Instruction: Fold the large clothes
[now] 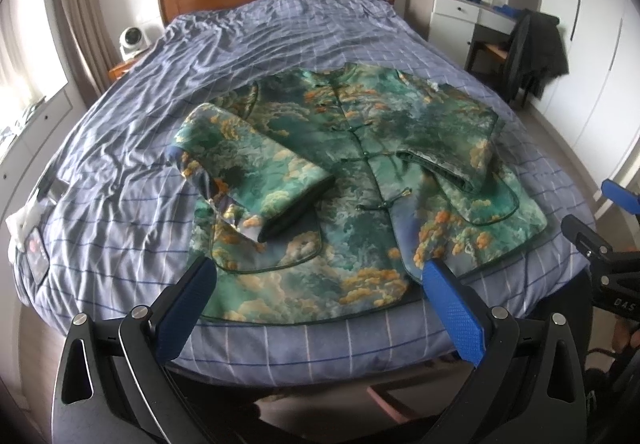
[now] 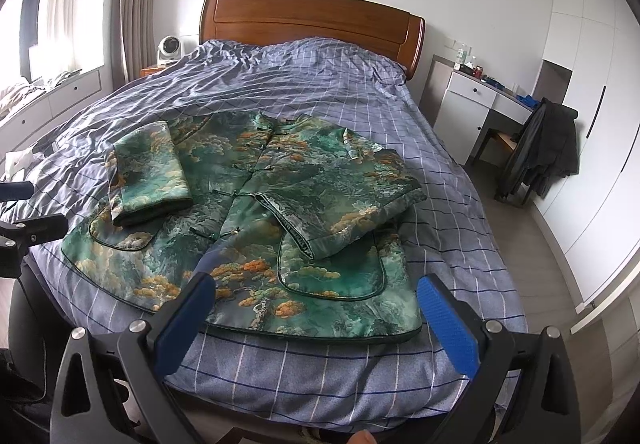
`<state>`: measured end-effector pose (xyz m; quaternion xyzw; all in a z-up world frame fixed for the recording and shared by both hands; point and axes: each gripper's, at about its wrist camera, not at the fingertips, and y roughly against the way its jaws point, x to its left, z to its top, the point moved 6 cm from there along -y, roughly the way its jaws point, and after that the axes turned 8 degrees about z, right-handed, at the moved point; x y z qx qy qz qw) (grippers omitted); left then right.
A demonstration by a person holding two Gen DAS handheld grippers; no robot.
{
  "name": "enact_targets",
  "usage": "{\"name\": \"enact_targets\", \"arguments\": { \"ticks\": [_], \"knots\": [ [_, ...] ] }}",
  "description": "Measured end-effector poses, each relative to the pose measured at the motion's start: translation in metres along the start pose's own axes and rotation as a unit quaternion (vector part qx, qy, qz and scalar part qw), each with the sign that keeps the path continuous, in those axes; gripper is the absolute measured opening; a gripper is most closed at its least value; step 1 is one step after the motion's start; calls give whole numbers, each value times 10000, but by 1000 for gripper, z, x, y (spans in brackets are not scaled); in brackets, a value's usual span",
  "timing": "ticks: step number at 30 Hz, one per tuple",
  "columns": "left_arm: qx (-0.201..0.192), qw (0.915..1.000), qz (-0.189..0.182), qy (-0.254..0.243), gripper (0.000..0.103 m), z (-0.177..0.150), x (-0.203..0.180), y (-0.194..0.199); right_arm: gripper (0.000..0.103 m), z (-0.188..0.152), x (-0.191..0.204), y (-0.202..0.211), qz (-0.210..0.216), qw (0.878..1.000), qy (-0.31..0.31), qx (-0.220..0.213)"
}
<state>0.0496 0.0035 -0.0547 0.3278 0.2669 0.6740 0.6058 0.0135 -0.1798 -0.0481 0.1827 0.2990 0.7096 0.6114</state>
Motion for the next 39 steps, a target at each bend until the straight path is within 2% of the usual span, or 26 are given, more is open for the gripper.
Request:
{"name": "enact_targets", "arguments": {
  "ticks": [39],
  "knots": [
    [61,10000,-57,13,103,-2,1,0,103,1,7,2,72,10000,-43,40]
  ]
}}
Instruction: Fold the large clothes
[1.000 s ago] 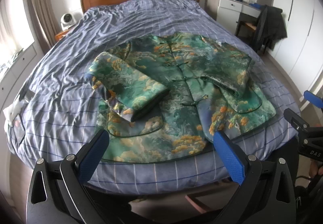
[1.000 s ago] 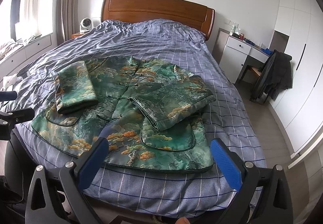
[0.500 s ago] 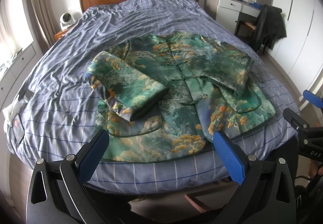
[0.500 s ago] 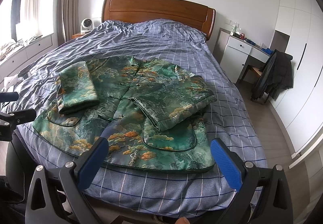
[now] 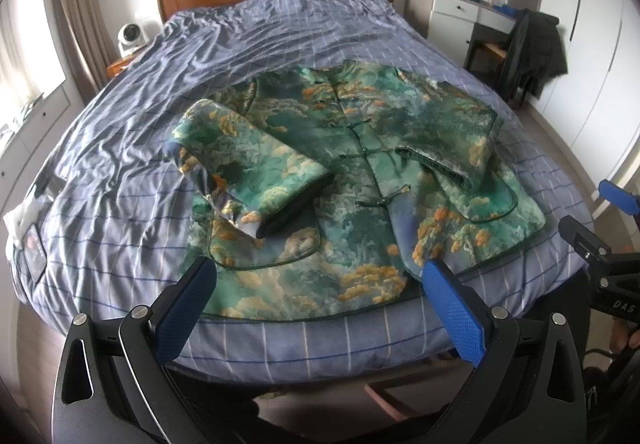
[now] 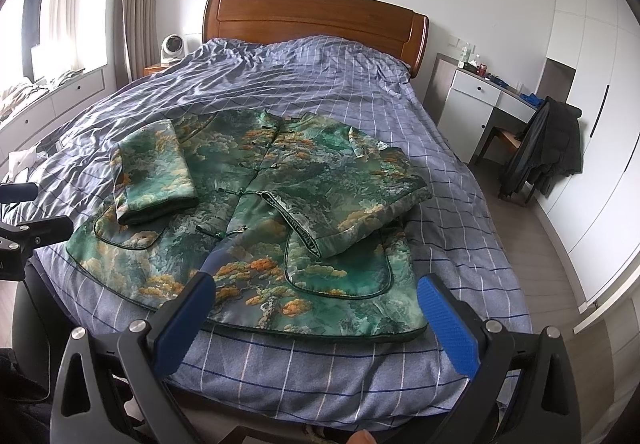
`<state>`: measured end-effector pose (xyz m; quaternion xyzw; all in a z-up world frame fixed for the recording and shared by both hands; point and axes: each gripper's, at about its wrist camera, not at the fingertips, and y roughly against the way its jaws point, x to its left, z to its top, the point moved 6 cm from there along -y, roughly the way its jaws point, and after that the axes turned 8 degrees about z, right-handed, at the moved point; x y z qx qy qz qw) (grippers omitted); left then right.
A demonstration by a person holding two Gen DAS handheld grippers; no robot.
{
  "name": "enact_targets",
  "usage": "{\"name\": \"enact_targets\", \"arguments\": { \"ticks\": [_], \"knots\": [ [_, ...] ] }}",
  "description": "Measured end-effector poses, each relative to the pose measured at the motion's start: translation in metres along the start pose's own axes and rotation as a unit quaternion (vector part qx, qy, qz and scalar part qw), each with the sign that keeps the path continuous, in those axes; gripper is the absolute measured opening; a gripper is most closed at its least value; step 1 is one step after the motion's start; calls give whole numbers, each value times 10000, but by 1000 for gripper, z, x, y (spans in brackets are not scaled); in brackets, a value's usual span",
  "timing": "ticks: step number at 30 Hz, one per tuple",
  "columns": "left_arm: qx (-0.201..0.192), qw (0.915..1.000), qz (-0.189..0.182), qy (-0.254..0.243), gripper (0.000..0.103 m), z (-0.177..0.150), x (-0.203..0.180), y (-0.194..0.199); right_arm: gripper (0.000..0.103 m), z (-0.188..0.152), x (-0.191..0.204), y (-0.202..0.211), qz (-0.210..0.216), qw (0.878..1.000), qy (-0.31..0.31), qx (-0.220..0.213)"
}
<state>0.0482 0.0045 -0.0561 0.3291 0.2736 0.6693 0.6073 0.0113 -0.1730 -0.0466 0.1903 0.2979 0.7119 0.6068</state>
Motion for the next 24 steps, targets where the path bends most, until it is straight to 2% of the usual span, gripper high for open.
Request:
{"name": "enact_targets", "arguments": {
  "ticks": [24],
  "knots": [
    [-2,10000,2,7,102,0,0,0,103,-2,0,-2,24,10000,-14,25]
  ]
}}
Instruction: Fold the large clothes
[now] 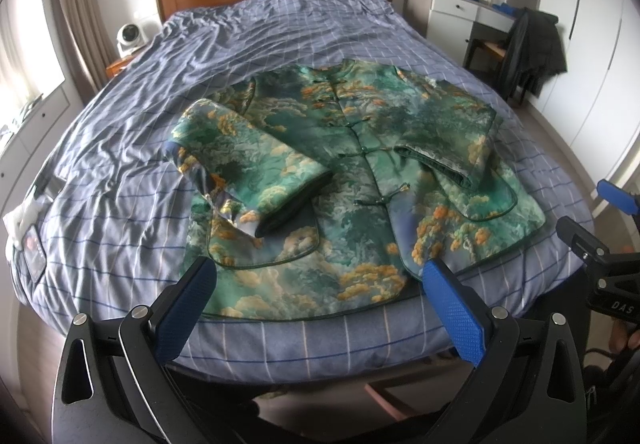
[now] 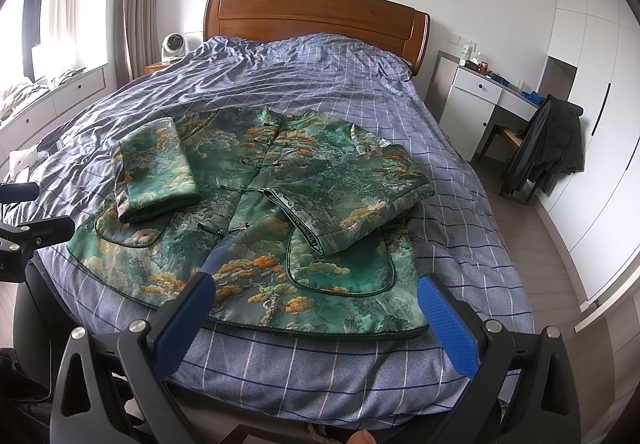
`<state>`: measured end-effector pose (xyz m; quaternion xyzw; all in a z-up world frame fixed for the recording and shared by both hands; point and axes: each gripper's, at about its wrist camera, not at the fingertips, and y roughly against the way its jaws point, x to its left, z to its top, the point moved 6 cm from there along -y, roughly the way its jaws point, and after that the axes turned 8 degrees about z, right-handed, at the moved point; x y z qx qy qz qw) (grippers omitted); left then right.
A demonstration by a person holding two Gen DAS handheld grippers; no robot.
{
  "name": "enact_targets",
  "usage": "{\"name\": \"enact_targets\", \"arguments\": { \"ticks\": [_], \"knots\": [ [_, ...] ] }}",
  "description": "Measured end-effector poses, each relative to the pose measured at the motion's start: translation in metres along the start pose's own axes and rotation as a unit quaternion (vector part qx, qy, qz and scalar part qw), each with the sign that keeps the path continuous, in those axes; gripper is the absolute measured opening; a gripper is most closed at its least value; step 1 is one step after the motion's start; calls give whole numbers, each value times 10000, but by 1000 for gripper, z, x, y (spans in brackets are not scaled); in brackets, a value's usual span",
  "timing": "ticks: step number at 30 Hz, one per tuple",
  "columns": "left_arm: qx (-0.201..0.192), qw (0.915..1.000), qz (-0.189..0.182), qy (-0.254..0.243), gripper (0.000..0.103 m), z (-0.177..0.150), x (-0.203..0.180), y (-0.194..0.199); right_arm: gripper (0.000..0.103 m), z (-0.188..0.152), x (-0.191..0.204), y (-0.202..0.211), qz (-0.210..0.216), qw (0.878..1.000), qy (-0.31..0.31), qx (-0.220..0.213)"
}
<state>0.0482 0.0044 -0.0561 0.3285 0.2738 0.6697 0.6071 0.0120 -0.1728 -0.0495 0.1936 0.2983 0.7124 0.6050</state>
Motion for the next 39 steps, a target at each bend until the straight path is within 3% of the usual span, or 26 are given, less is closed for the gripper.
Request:
{"name": "enact_targets", "arguments": {
  "ticks": [39],
  "knots": [
    [98,9997,114,182,102,-2,8,-8,103,-2,1,3,50,9999,-66,-67]
  ]
}}
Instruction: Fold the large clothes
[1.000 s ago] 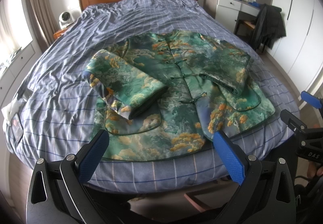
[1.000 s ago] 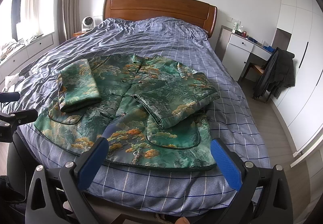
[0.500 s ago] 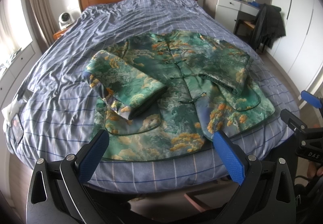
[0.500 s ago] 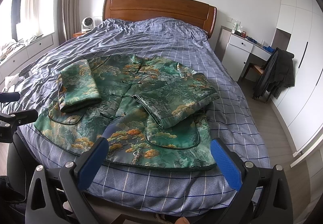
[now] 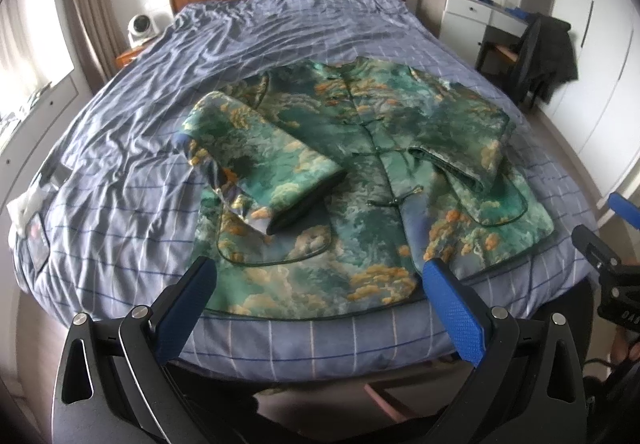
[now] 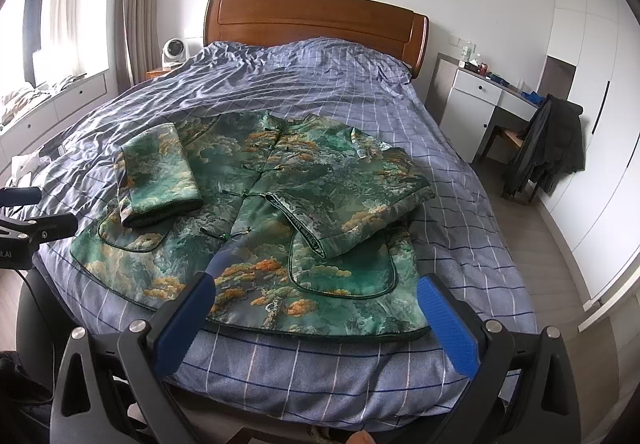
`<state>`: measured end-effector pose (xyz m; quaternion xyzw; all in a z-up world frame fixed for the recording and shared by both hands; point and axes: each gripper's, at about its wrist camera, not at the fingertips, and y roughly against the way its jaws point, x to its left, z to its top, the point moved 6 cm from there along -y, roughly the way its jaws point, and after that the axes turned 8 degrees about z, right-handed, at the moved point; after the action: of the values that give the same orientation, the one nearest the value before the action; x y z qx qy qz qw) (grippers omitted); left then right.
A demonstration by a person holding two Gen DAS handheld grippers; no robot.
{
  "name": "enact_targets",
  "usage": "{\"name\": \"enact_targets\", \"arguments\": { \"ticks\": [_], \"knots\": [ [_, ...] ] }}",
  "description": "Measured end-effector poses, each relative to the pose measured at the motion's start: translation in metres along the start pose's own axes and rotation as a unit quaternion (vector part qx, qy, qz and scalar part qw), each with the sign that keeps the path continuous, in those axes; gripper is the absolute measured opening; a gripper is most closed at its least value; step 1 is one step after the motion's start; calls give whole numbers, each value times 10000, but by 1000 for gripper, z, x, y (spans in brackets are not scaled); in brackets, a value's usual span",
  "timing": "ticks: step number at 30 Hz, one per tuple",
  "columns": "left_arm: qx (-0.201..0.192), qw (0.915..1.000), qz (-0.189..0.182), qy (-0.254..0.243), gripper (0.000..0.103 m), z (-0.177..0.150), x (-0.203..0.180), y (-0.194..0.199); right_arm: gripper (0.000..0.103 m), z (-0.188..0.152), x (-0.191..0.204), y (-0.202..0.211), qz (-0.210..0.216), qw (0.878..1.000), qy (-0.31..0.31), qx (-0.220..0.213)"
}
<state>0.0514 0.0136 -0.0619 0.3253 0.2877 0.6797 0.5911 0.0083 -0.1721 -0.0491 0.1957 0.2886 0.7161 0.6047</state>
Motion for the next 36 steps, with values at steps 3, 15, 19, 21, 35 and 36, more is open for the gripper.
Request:
{"name": "enact_targets", "arguments": {
  "ticks": [3,15,19,21,35,36],
  "knots": [
    [6,10000,36,-14,102,1,2,-1,103,1,-5,-4,27,10000,-76,8],
    [96,9998,154,-14,102,-1,8,-6,103,4,-13,-12,28,10000,15,22],
    [86,9999,103,44,103,-1,8,-7,103,4,-14,-12,75,10000,-12,24],
    [74,9999,116,74,103,-1,10,-7,103,4,-15,-12,106,9999,-36,0],
    [259,9992,117,273,103,-8,22,-18,103,1,-48,-43,147,9997,158,-82],
    [272,9992,104,271,103,-8,21,-18,103,1,-48,-51,256,9992,304,-22]
  ]
}}
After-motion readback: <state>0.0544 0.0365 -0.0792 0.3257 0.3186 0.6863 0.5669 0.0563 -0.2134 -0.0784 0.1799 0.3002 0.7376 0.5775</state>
